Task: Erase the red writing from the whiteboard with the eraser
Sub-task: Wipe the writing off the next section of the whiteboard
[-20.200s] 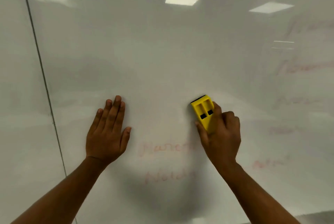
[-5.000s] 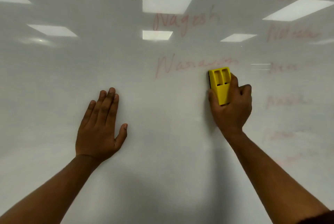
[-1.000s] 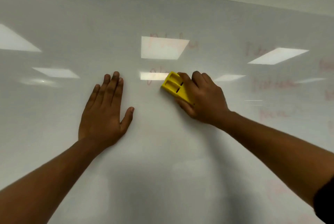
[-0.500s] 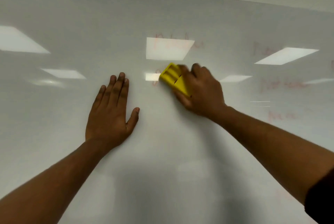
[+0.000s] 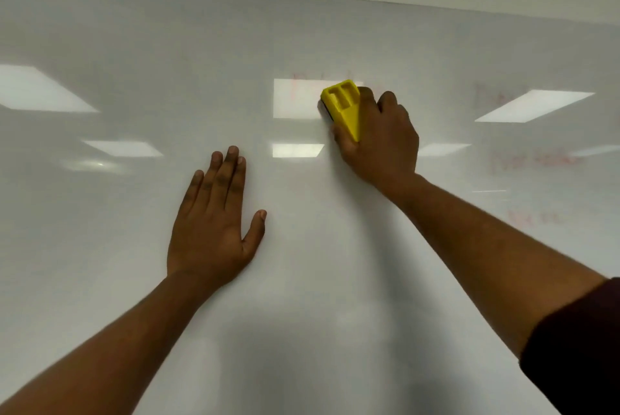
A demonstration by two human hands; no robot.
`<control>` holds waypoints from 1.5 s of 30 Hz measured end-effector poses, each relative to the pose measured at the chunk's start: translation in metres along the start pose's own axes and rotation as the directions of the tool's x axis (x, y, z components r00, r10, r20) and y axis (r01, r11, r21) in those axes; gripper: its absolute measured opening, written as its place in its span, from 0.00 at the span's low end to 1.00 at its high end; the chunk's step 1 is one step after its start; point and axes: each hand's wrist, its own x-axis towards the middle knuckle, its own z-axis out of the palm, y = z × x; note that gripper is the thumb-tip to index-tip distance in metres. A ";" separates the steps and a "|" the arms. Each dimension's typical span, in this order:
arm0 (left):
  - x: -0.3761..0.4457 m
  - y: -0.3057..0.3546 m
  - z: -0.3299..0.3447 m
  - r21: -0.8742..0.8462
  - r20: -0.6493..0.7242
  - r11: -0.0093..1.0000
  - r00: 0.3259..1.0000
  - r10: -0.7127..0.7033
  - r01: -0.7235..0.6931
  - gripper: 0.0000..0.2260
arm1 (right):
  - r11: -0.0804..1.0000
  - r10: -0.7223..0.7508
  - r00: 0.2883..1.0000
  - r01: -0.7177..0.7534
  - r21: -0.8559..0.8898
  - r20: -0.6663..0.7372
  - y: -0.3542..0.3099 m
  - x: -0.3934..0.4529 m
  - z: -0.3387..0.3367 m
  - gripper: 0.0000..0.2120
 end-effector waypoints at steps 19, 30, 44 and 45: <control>0.008 -0.006 -0.011 -0.055 0.049 0.998 0.998 0.031 -0.028 0.37 | 0.970 -0.238 0.971 0.237 -0.054 0.003 0.056 -0.039 -0.004 0.32; 0.050 -0.018 -0.005 0.007 0.044 1.000 0.999 0.025 -0.025 0.38 | 0.947 0.320 0.944 -0.316 0.060 -0.075 0.042 0.068 -0.003 0.33; 0.048 -0.018 -0.007 -0.001 0.009 1.000 1.000 0.030 -0.030 0.37 | 0.995 0.073 0.993 -0.066 0.074 -0.096 -0.028 0.056 0.006 0.32; 0.048 -0.018 -0.007 0.004 0.012 0.999 0.999 0.032 -0.032 0.37 | 0.994 -0.069 0.995 0.075 0.076 -0.076 -0.040 0.043 0.010 0.32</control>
